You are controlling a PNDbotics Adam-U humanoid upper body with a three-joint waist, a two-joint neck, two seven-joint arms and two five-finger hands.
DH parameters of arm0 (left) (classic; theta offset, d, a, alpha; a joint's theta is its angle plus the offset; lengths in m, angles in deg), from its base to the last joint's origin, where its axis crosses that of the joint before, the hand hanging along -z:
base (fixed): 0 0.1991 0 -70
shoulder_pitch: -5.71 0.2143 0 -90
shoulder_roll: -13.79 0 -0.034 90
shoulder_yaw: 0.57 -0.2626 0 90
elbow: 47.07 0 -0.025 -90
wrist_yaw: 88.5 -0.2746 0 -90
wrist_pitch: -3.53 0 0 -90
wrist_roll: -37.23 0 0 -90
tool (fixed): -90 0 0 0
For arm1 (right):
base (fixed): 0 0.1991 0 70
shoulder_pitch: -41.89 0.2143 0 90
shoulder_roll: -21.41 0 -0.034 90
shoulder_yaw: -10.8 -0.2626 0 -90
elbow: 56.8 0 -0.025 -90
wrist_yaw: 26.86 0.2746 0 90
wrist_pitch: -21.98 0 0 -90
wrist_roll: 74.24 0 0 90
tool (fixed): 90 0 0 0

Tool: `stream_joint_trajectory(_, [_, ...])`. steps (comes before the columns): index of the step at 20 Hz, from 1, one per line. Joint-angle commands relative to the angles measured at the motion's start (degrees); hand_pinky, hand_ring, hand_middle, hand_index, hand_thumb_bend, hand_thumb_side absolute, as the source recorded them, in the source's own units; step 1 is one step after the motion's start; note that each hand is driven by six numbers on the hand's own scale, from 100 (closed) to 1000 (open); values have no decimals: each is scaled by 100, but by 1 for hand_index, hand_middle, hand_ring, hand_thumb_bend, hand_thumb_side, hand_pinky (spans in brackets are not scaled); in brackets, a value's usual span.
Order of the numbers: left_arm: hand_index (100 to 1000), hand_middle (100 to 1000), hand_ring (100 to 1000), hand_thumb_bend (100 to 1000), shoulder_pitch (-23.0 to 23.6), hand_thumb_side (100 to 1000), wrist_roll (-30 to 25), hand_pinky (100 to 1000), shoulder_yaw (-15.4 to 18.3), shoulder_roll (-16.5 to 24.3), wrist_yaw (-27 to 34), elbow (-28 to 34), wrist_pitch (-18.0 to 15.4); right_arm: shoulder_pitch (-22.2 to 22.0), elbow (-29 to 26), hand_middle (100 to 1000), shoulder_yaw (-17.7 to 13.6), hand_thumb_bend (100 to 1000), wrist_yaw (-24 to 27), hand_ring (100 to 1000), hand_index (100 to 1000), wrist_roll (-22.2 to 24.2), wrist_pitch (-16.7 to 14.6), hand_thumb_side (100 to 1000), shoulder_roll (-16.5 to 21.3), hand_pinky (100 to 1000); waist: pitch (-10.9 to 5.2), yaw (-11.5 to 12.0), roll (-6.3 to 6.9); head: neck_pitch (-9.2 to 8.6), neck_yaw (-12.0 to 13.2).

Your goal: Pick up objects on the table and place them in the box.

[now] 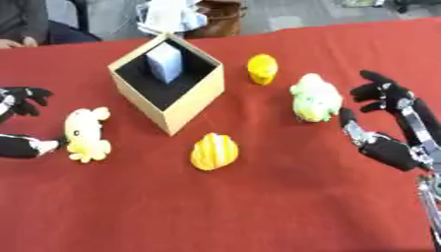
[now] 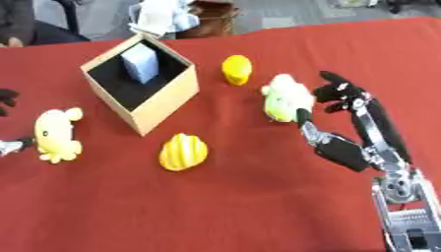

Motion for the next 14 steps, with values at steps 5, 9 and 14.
stream_joint_trajectory(5, [872, 711, 677, 576, -219, 202, -85, 742, -69, 246, -360, -266, -164, 57, -54, 710, 3, 221, 33, 744, 943, 11, -13, 477, 46, 673, -147, 8, -79, -40, 1])
stream_joint_trajectory(9, [878, 735, 698, 589, -385, 196, -181, 754, -232, 156, -468, -431, -253, 60, -50, 710, 43, 221, 43, 744, 943, 38, -28, 479, 39, 673, -136, -87, -79, -1, 51])
stream_joint_trajectory(14, [880, 744, 703, 594, -1084, 198, -575, 756, -657, -221, -931, -1112, -361, 57, -46, 710, 44, 220, 54, 744, 944, 49, -35, 479, 30, 673, -126, -91, -96, 15, 28])
